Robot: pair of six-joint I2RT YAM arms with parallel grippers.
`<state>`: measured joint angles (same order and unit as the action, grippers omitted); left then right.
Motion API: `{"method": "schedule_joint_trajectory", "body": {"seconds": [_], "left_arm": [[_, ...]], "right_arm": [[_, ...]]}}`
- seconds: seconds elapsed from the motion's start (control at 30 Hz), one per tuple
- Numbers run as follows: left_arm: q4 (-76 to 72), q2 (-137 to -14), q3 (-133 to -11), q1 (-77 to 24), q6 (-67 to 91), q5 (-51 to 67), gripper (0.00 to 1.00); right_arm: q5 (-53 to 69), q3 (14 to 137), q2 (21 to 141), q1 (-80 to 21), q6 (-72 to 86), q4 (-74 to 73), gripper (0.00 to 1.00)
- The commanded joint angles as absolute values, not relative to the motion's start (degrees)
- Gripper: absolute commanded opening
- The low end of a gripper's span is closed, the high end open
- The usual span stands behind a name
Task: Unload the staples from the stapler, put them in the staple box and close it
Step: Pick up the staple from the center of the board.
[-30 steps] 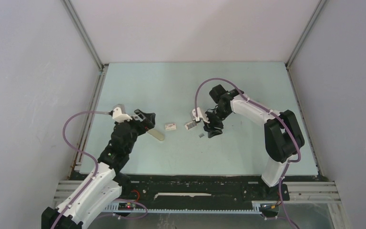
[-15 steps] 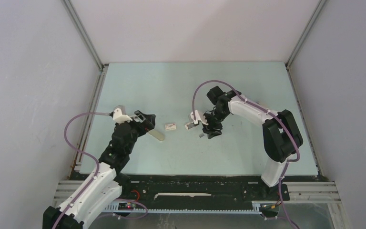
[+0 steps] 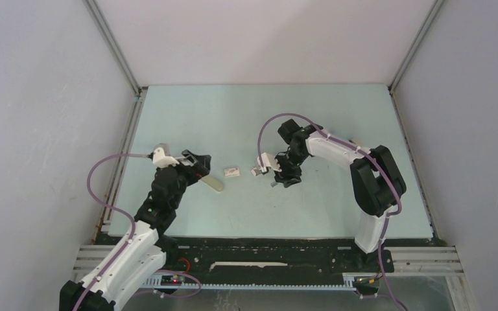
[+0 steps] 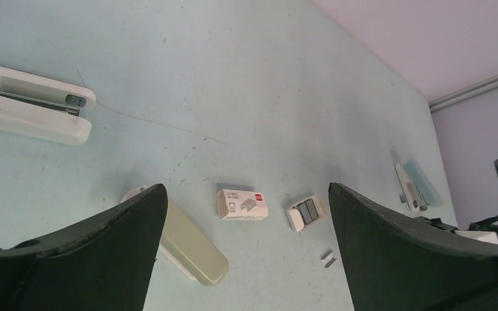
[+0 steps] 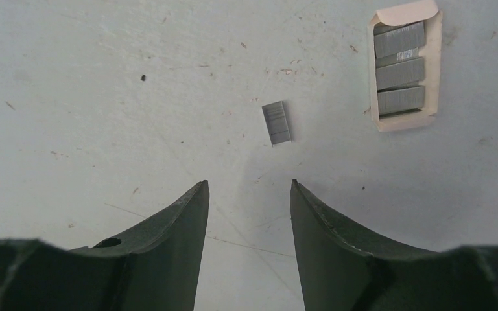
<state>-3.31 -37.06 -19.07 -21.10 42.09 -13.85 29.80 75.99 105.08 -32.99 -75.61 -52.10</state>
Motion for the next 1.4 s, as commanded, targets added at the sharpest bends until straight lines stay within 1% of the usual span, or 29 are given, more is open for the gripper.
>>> {"method": "schedule_joint_trajectory", "body": {"seconds": [0.0, 0.3, 0.8, 1.03, 1.37], "left_arm": [[-5.7, -36.8, -17.3, -20.4, 42.8, -12.9, 1.00], [-5.6, -36.0, -16.6, -19.7, 43.3, -12.8, 1.00], [-5.7, -35.4, -15.8, -18.9, 43.7, -12.2, 1.00], [-5.7, -34.7, -15.2, -18.6, 43.9, -12.0, 1.00], [-5.7, -34.3, -14.8, -18.2, 44.3, -11.9, 1.00]], "right_arm": [[27.4, 75.7, 106.5, -34.7, -76.9, -49.6, 0.58], [25.5, 75.7, 108.9, -38.7, -75.7, -45.8, 0.59], [23.1, 77.7, 112.4, -39.7, -73.5, -44.5, 0.55], [23.0, 77.9, 113.5, -40.3, -73.9, -44.8, 0.50], [21.2, 79.8, 115.5, -40.4, -72.0, -44.5, 0.41]]}}
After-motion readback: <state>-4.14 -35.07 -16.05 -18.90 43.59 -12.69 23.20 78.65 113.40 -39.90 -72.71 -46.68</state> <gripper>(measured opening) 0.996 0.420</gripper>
